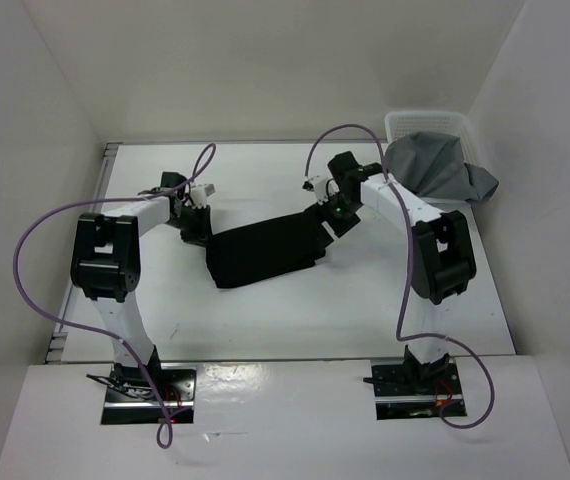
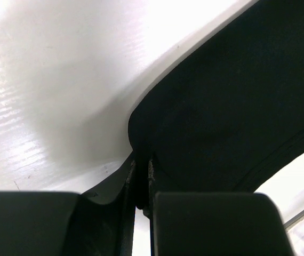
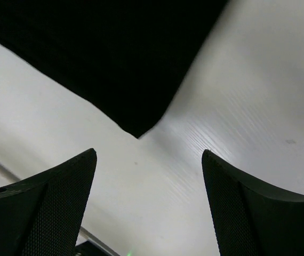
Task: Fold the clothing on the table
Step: Fold the skirt
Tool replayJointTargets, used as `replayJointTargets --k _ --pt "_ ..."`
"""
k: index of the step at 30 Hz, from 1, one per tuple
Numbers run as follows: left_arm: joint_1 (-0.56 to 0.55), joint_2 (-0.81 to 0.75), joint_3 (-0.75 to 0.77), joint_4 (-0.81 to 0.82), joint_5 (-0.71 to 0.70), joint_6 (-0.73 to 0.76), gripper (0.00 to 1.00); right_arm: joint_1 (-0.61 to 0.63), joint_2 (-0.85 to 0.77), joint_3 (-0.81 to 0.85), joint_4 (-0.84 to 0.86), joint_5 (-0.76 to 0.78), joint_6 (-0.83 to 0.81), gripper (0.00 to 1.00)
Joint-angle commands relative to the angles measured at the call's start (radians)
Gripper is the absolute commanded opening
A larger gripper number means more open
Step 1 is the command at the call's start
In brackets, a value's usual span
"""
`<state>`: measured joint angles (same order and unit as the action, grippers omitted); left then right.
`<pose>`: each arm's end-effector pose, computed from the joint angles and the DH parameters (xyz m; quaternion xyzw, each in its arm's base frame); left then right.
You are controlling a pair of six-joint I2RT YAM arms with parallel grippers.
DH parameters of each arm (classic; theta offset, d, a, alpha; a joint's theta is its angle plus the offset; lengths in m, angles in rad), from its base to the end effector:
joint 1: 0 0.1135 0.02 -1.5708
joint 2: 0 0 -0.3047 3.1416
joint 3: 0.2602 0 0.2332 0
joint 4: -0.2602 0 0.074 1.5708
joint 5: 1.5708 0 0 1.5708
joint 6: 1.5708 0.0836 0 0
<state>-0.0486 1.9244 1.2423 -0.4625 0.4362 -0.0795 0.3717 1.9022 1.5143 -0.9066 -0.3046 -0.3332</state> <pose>0.3980 -0.0547 0.1675 0.0310 0.9548 -0.2243 0.1925 0.3565 0.1659 0.2240 -0.3576 0.9116 0.1529 0.1332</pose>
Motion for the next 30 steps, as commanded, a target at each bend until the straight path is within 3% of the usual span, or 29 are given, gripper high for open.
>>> replayJointTargets --k 1,8,30 --pt "0.015 -0.038 -0.015 0.018 0.033 -0.023 0.00 -0.046 0.062 0.082 0.006 -0.250 0.026 0.83" --pt "0.015 -0.027 -0.024 0.027 0.052 -0.014 0.00 -0.079 0.204 0.104 -0.029 -0.465 0.016 0.79" --pt "0.015 -0.074 -0.081 0.064 0.070 -0.023 0.00 -0.079 0.268 0.021 0.028 -0.593 0.016 0.74"
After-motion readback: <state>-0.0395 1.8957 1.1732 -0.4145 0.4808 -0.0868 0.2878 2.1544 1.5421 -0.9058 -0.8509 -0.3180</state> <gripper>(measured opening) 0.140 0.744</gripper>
